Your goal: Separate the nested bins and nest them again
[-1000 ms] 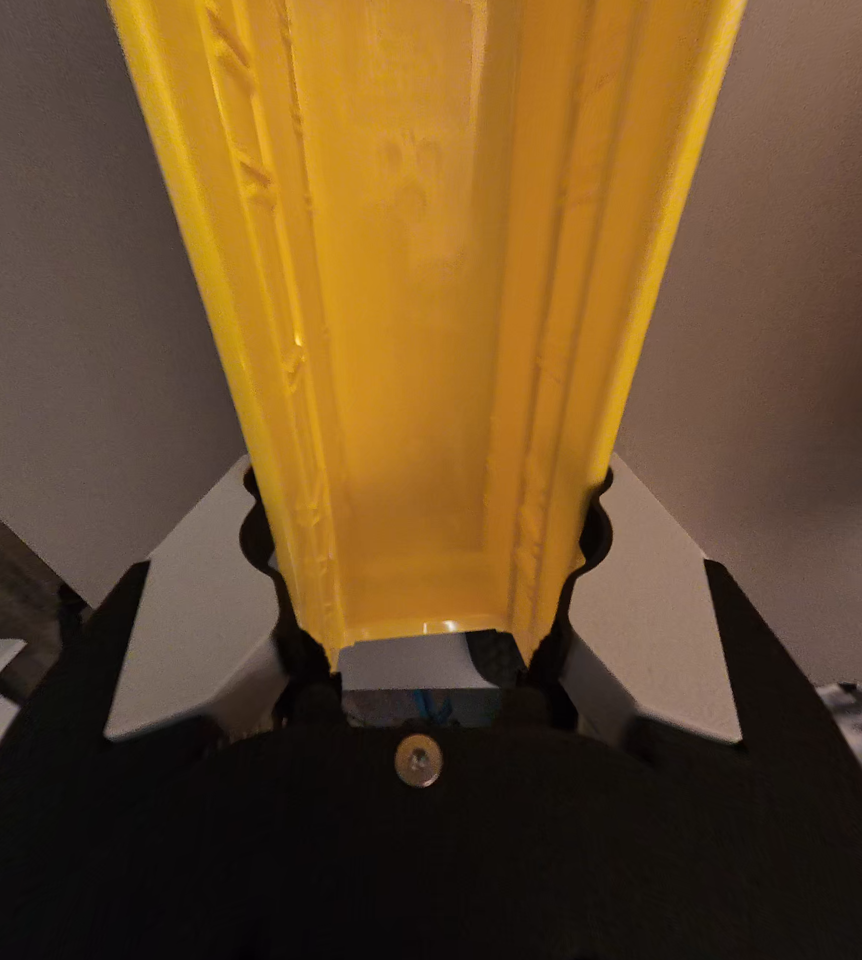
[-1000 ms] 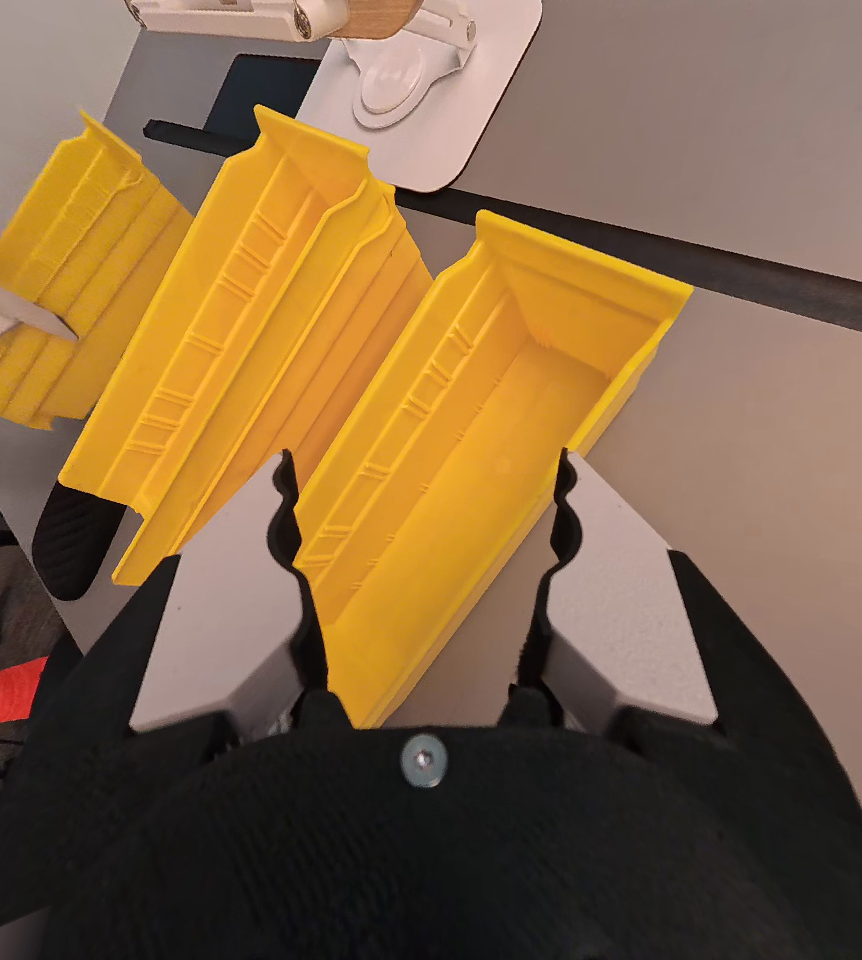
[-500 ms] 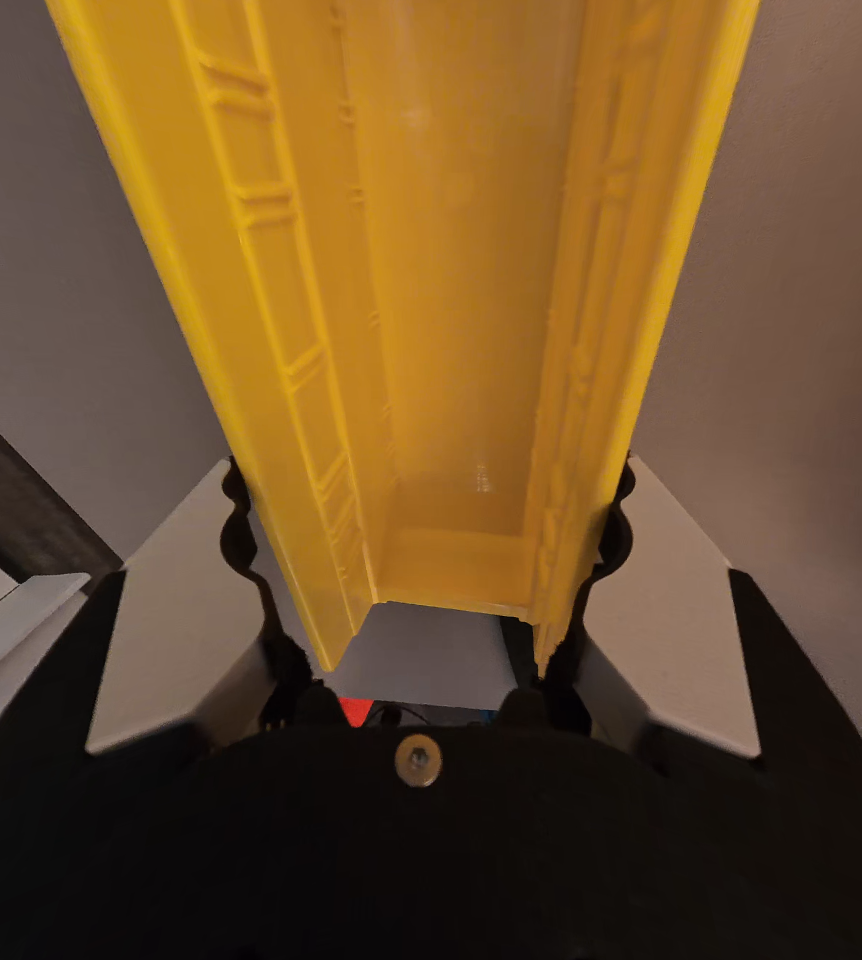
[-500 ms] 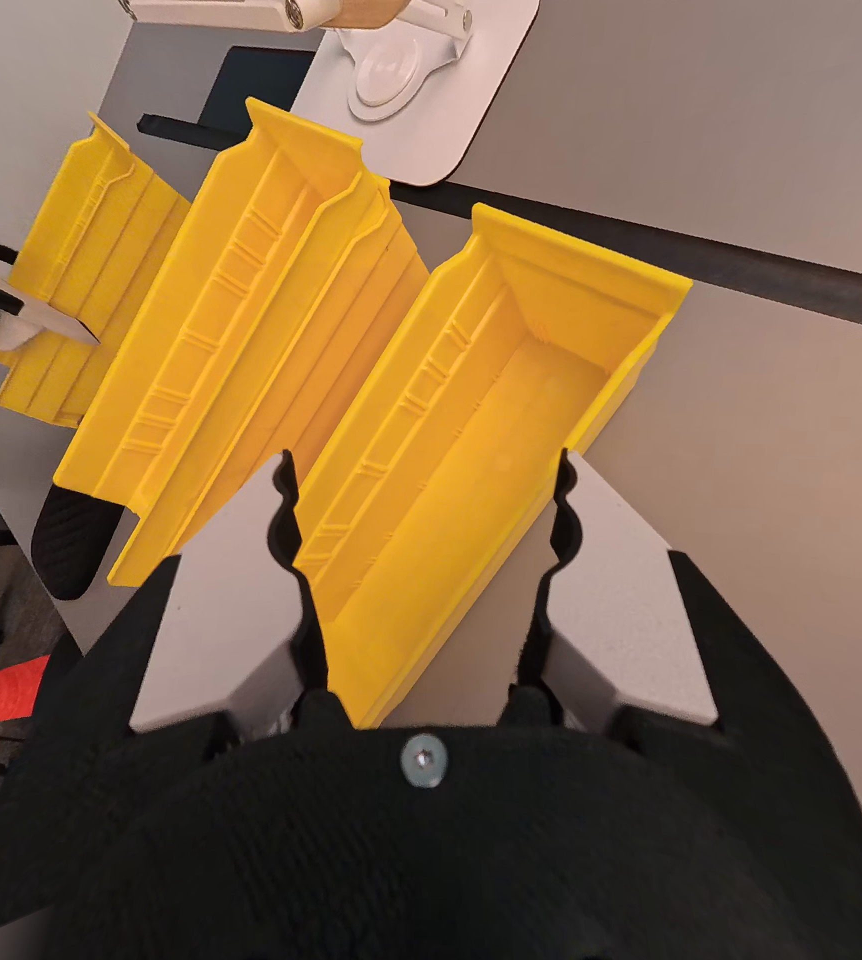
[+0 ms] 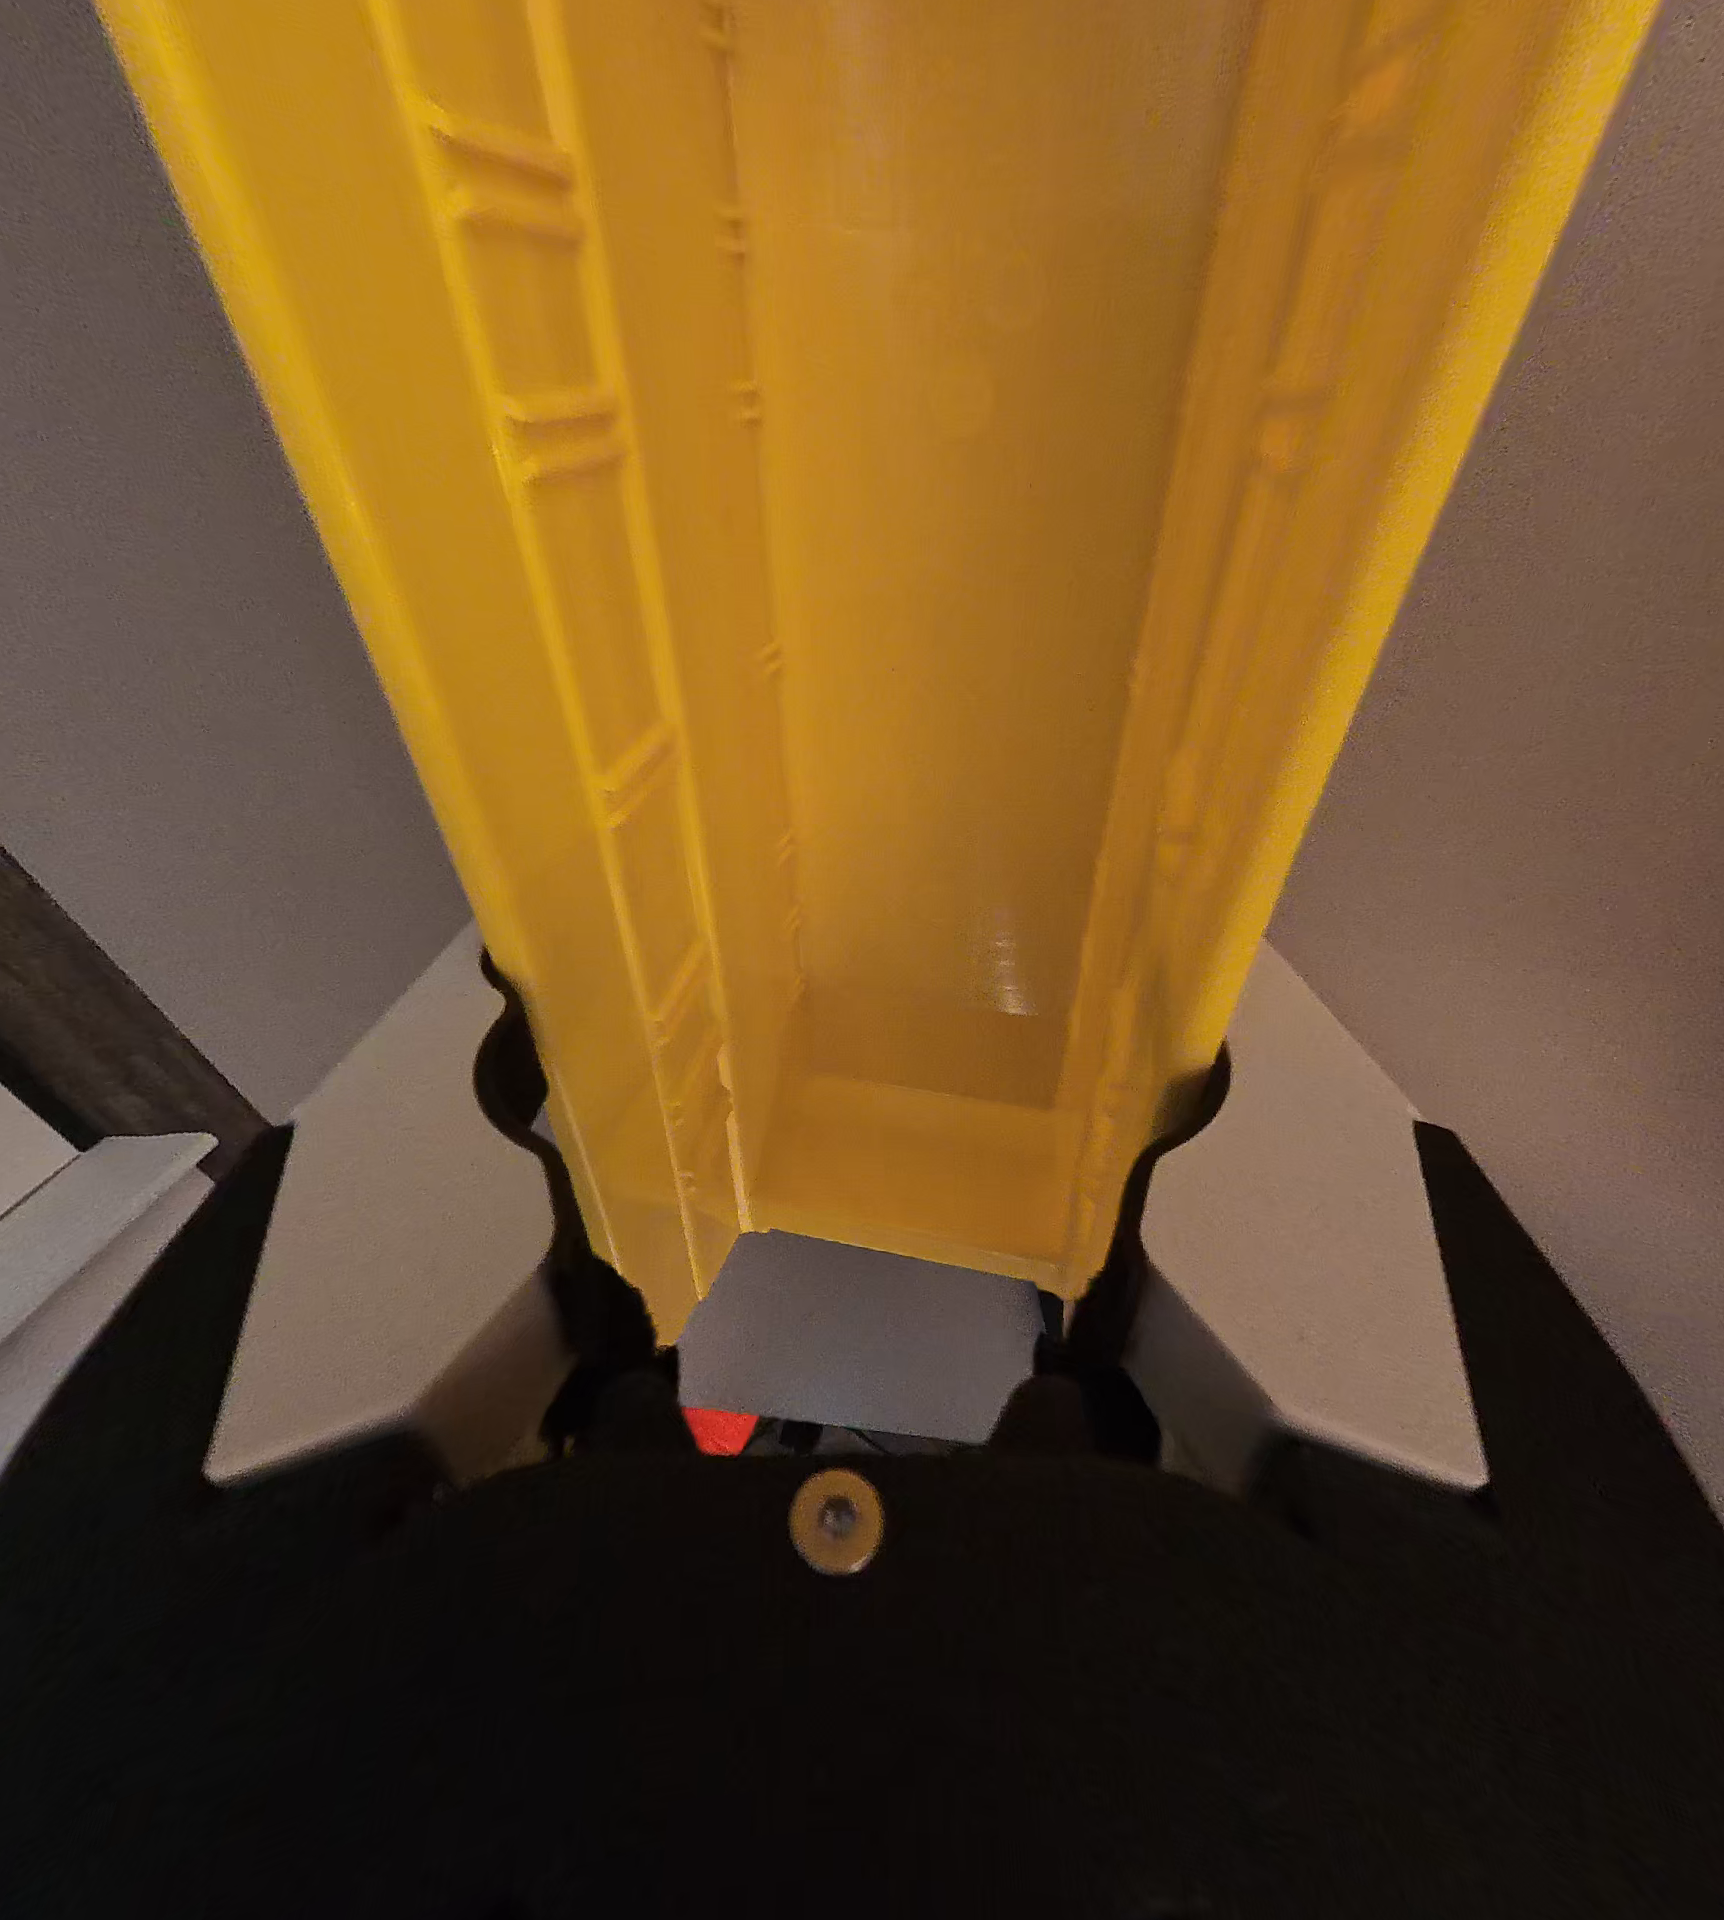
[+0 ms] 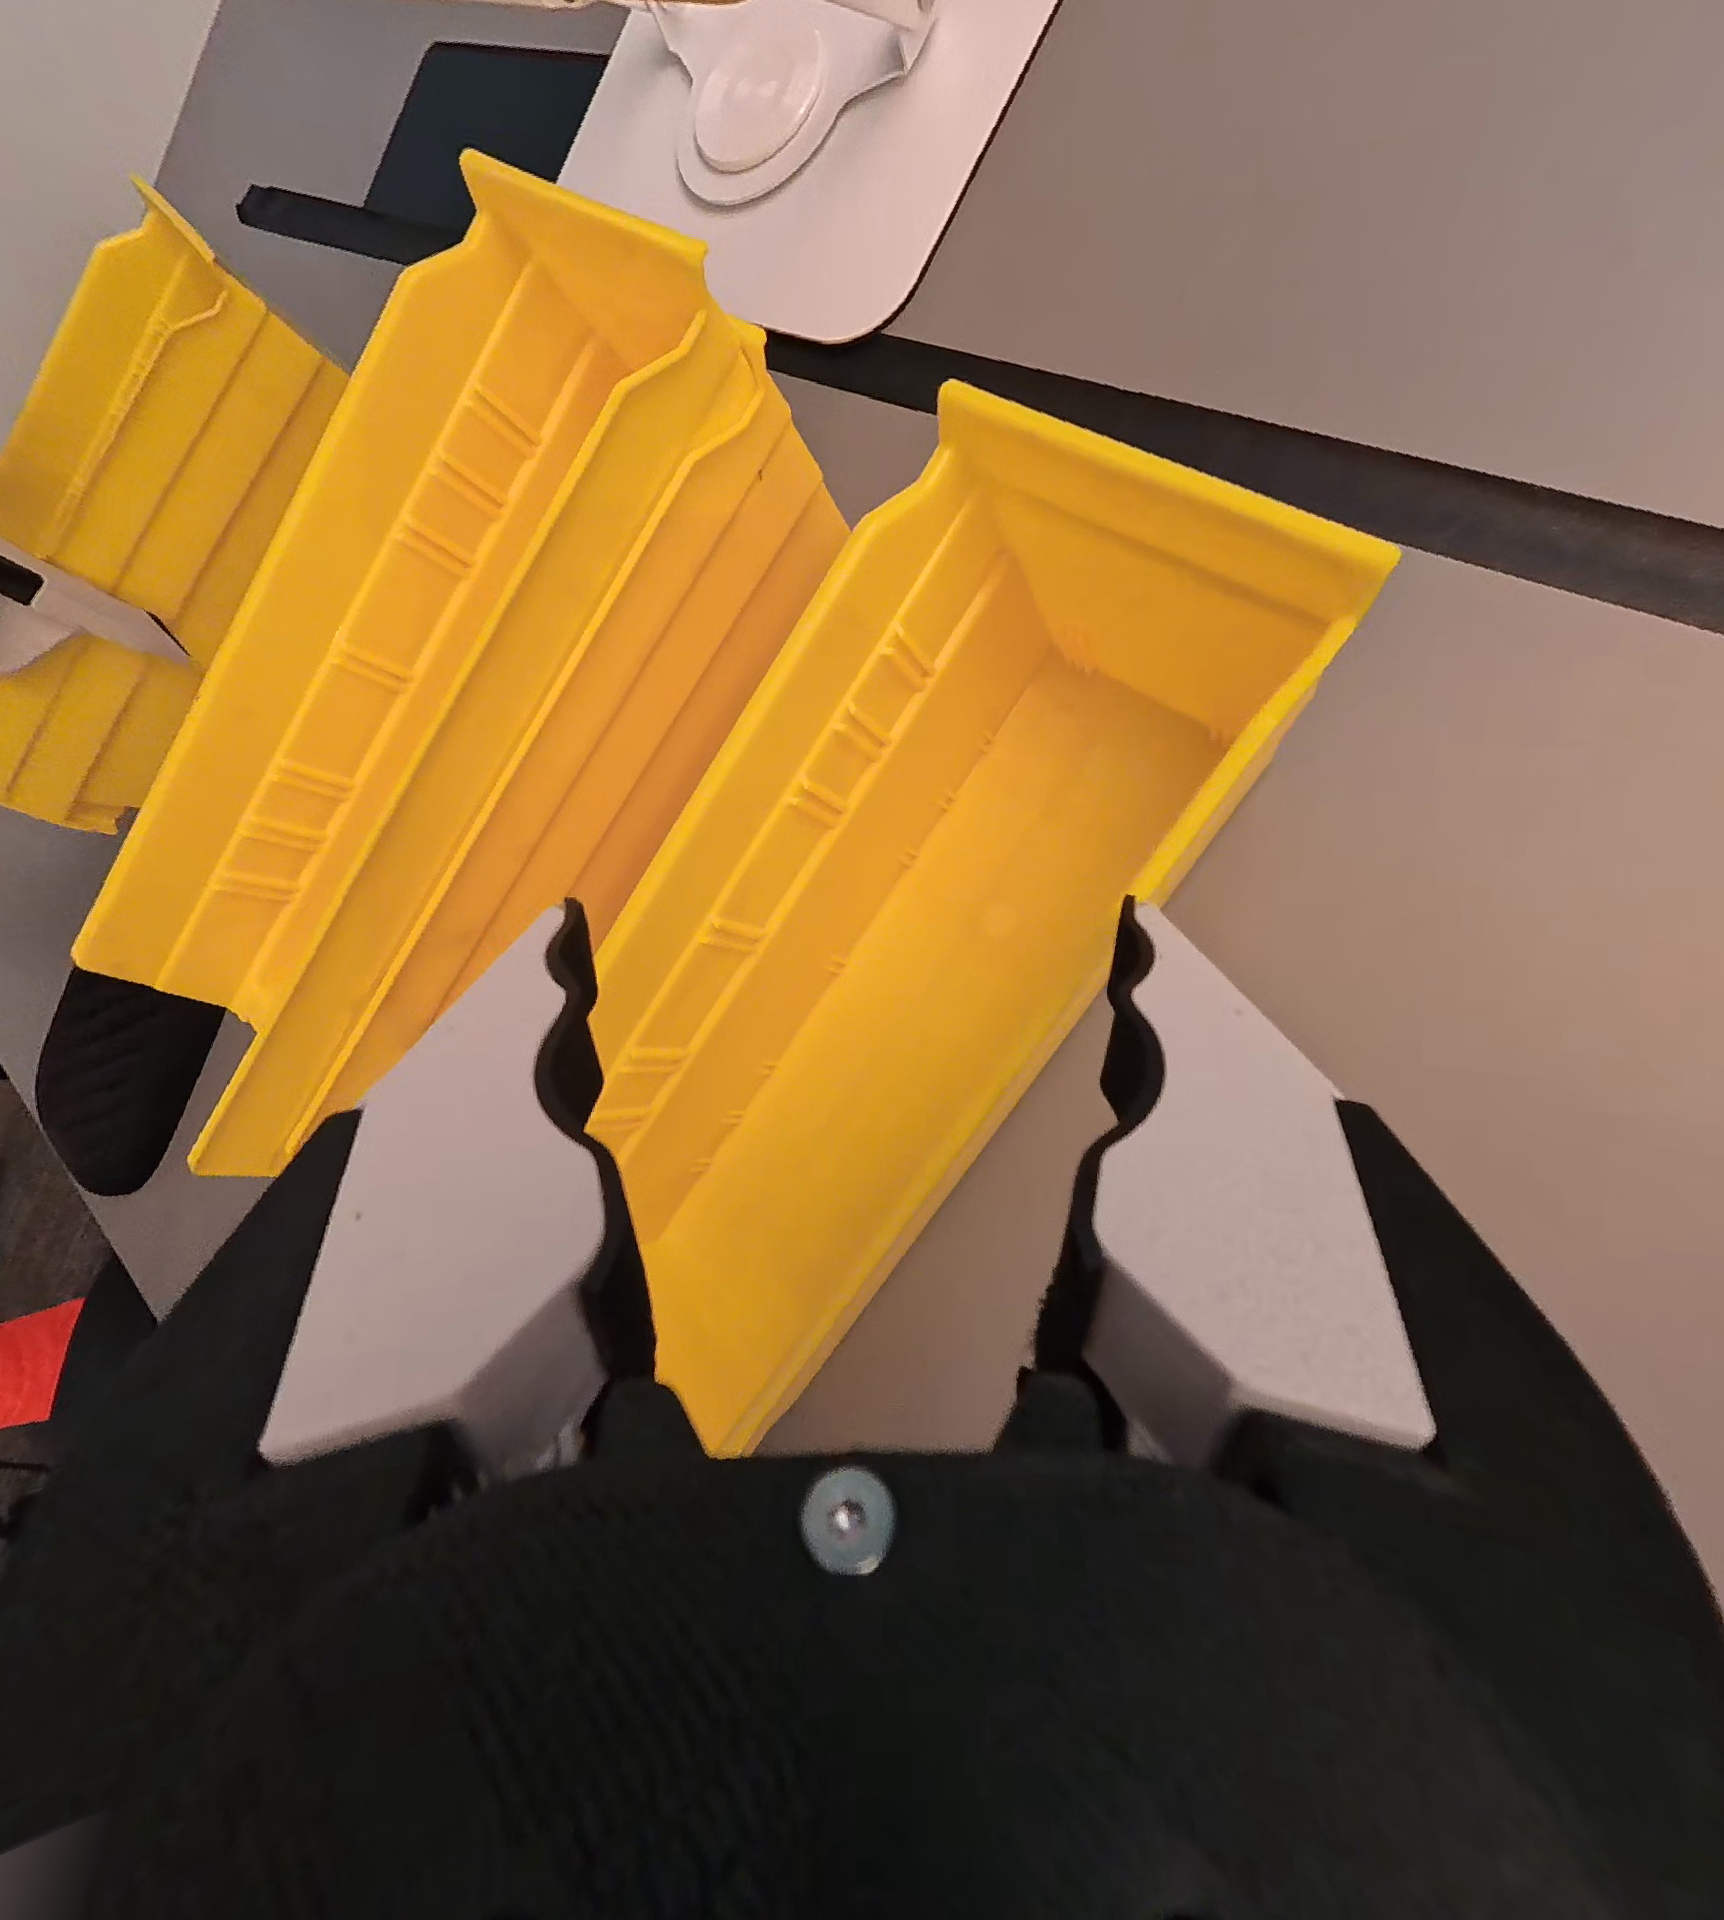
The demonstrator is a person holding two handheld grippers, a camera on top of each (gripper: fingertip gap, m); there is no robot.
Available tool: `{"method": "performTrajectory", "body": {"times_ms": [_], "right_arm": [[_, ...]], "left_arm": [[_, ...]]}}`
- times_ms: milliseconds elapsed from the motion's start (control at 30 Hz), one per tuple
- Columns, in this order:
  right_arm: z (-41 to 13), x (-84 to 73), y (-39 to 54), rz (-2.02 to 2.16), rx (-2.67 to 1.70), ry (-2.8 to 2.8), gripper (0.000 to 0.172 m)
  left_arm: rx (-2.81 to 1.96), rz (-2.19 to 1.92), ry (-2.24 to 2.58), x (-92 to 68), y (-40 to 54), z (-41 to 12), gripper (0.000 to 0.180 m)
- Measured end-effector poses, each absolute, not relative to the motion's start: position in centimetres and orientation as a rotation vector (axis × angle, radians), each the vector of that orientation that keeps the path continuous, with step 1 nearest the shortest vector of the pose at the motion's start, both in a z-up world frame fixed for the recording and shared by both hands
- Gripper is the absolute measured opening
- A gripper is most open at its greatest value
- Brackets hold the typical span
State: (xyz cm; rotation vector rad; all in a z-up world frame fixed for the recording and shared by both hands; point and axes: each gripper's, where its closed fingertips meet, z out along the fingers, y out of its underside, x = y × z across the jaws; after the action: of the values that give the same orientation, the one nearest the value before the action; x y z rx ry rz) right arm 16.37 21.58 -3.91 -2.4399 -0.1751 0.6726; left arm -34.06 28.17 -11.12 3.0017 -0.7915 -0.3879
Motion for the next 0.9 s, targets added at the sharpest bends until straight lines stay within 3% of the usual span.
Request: {"method": "performTrajectory", "body": {"times_ms": [200, 300, 567, 900], "right_arm": [[-4.0, 16.2, 21.6, 0.673, -2.445, -0.181, 0.1], [-4.0, 16.2, 21.5, 0.675, -2.446, -0.185, 0.1], [-3.9, 16.3, 21.4, 0.682, -2.44, -0.185, 0.1], [-3.6, 16.2, 21.3, 0.688, -2.439, -0.192, 0.1]], "left_arm": [[3.049, -0.24, -0.78, -32.8, 28.0, -10.5, 0.117], [3.007, -0.162, -0.731, -32.4, 26.8, -11.0, 0.133], [3.027, -0.144, -0.707, -32.3, 27.3, -11.2, 0.141], [2.989, -0.222, -0.727, -32.2, 27.1, -11.1, 0.135]]}}
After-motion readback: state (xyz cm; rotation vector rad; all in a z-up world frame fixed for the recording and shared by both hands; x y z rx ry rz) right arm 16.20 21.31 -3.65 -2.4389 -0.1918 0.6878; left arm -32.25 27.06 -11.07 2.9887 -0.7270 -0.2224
